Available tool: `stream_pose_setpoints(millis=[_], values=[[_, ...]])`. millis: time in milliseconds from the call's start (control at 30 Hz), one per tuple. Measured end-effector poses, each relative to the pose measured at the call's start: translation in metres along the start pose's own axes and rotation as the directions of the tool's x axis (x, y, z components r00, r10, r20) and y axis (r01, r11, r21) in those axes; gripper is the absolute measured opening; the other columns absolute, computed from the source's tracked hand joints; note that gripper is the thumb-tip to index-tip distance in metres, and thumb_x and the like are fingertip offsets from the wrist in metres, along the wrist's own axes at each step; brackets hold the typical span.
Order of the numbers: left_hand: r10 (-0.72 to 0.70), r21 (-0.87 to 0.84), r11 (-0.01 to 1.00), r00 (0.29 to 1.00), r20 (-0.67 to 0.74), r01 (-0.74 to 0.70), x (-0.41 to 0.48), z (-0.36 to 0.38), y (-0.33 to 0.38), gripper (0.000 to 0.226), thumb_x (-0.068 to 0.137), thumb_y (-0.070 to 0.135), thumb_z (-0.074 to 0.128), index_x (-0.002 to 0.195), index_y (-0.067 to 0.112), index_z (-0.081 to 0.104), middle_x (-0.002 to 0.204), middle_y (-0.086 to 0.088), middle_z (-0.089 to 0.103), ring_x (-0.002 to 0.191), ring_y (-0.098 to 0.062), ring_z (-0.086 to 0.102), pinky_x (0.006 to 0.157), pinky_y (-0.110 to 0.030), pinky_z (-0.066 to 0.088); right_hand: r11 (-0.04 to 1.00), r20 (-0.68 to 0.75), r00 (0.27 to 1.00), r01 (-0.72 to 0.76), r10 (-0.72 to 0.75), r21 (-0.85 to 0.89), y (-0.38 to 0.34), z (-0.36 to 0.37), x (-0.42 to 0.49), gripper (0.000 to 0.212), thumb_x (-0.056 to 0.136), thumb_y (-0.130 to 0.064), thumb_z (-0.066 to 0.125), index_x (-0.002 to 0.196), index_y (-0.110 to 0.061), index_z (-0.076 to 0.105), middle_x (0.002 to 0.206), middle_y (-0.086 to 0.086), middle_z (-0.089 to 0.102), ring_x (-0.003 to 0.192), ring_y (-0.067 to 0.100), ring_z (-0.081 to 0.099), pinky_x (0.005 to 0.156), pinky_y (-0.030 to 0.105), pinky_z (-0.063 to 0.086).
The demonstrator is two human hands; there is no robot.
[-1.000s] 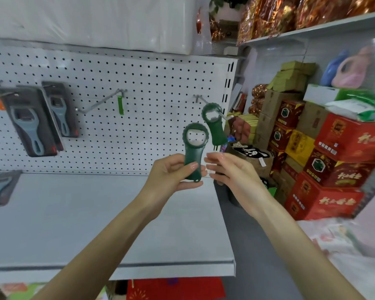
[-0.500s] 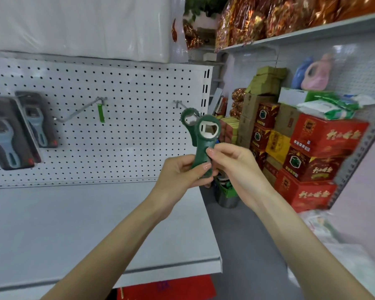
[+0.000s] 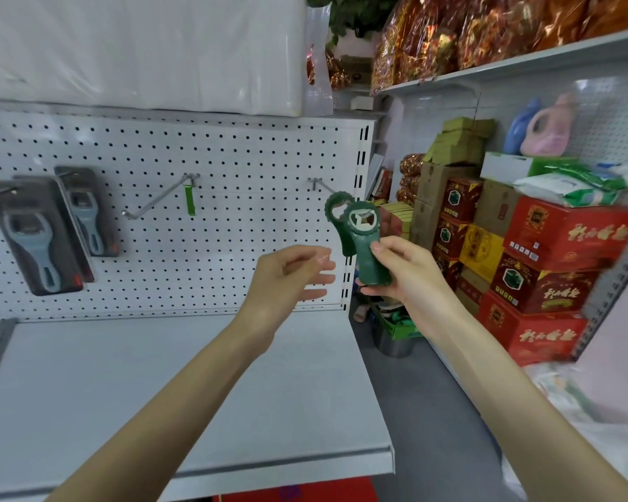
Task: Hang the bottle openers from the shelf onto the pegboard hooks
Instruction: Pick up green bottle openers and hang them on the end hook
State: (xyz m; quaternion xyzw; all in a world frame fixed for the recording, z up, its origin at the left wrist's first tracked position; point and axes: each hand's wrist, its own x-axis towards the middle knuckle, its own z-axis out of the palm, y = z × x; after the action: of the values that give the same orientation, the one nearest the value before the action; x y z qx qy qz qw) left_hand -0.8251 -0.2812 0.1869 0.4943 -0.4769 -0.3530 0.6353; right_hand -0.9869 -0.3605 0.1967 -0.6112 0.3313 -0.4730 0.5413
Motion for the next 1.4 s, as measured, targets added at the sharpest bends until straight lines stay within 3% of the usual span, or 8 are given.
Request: stream_pose_setpoints(millis=[100, 433, 600, 967, 1100, 1233, 1333, 1400], values=[[0.061, 0.019, 0.998, 0.998, -0.034, -0.061, 0.012, 0.003, 0.01, 0.015, 0.093, 0.016, 0.059, 0.103, 0.017, 0.069, 0.095, -0.003, 0.073, 0.082, -0.012, 0.072, 0.075, -0.026, 0.059, 1.0, 0.004, 1.0, -0.009, 0.009, 0.007, 0.004, 0.001, 0.005, 0.016, 0.099, -0.017, 0.05, 0.092, -0.011, 0.063, 0.084, 0.005, 0.067, 0.065, 0.022, 0.071, 0.058, 0.034, 0.06], [0.112, 0.095, 0.99, 0.993, -0.033, -0.108, 0.037, 0.007, 0.008, 0.026, 0.095, 0.019, 0.057, 0.12, 0.022, 0.063, 0.103, 0.003, 0.068, 0.081, -0.007, 0.071, 0.073, -0.022, 0.058, 0.969, 0.016, 0.987, -0.162, 0.162, 0.186, 0.028, 0.002, 0.021, 0.017, 0.091, -0.026, 0.063, 0.089, -0.009, 0.067, 0.082, 0.008, 0.071, 0.082, 0.023, 0.073, 0.058, 0.024, 0.055], [0.177, 0.222, 0.96, 0.984, 0.007, -0.174, 0.042, 0.008, 0.003, 0.033, 0.098, 0.021, 0.051, 0.13, 0.028, 0.057, 0.111, 0.005, 0.065, 0.083, -0.005, 0.07, 0.076, -0.026, 0.058, 0.963, -0.047, 0.977, -0.195, 0.207, 0.185, 0.028, 0.006, 0.03, 0.021, 0.088, -0.029, 0.068, 0.09, -0.009, 0.066, 0.096, 0.013, 0.073, 0.082, 0.022, 0.074, 0.057, 0.026, 0.056], [0.158, 0.271, 0.947, 0.985, 0.064, -0.17, 0.055, -0.002, 0.0, 0.035, 0.098, 0.021, 0.049, 0.132, 0.032, 0.054, 0.098, 0.014, 0.061, 0.09, -0.012, 0.068, 0.073, -0.024, 0.057, 0.941, -0.105, 0.962, -0.219, 0.253, 0.256, 0.029, 0.017, 0.047, 0.021, 0.085, -0.026, 0.072, 0.091, -0.008, 0.062, 0.093, 0.013, 0.069, 0.079, 0.024, 0.074, 0.059, 0.028, 0.058], [0.137, 0.294, 0.943, 0.987, 0.088, -0.157, 0.057, -0.007, -0.004, 0.033, 0.096, 0.03, 0.054, 0.128, 0.031, 0.058, 0.101, 0.016, 0.063, 0.09, -0.009, 0.068, 0.079, -0.028, 0.057, 0.934, -0.096, 0.954, -0.254, 0.286, 0.252, 0.033, 0.013, 0.046, 0.034, 0.085, -0.029, 0.072, 0.107, -0.006, 0.06, 0.102, 0.02, 0.067, 0.081, 0.024, 0.074, 0.061, 0.028, 0.058], [0.117, 0.371, 0.917, 0.988, 0.102, -0.147, 0.054, -0.017, -0.011, 0.033, 0.092, 0.041, 0.056, 0.124, 0.034, 0.06, 0.105, 0.015, 0.066, 0.094, -0.007, 0.067, 0.092, -0.037, 0.052, 0.927, -0.097, 0.938, -0.306, 0.333, 0.216, 0.038, 0.007, 0.039, 0.033, 0.086, -0.034, 0.07, 0.101, -0.006, 0.059, 0.102, 0.019, 0.069, 0.078, 0.024, 0.074, 0.057, 0.027, 0.057], [0.151, 0.576, 0.795, 0.982, 0.114, -0.189, 0.046, -0.031, -0.018, 0.041, 0.09, 0.054, 0.052, 0.127, 0.038, 0.056, 0.113, 0.02, 0.063, 0.103, -0.002, 0.061, 0.098, -0.035, 0.047, 0.935, -0.098, 0.932, -0.339, 0.348, 0.102, 0.044, 0.005, 0.031, 0.035, 0.087, -0.038, 0.068, 0.102, -0.008, 0.06, 0.103, 0.016, 0.069, 0.081, 0.024, 0.073, 0.062, 0.031, 0.06], [0.209, 0.794, 0.552, 0.964, 0.164, -0.255, 0.039, -0.043, -0.022, 0.05, 0.09, 0.06, 0.045, 0.134, 0.039, 0.049, 0.129, 0.016, 0.057, 0.115, -0.007, 0.055, 0.096, -0.033, 0.043, 0.94, -0.117, 0.946, -0.316, 0.302, -0.131, 0.049, 0.007, 0.025, 0.03, 0.087, -0.043, 0.065, 0.098, -0.015, 0.063, 0.108, 0.013, 0.068, 0.089, 0.024, 0.071, 0.073, 0.035, 0.06]])
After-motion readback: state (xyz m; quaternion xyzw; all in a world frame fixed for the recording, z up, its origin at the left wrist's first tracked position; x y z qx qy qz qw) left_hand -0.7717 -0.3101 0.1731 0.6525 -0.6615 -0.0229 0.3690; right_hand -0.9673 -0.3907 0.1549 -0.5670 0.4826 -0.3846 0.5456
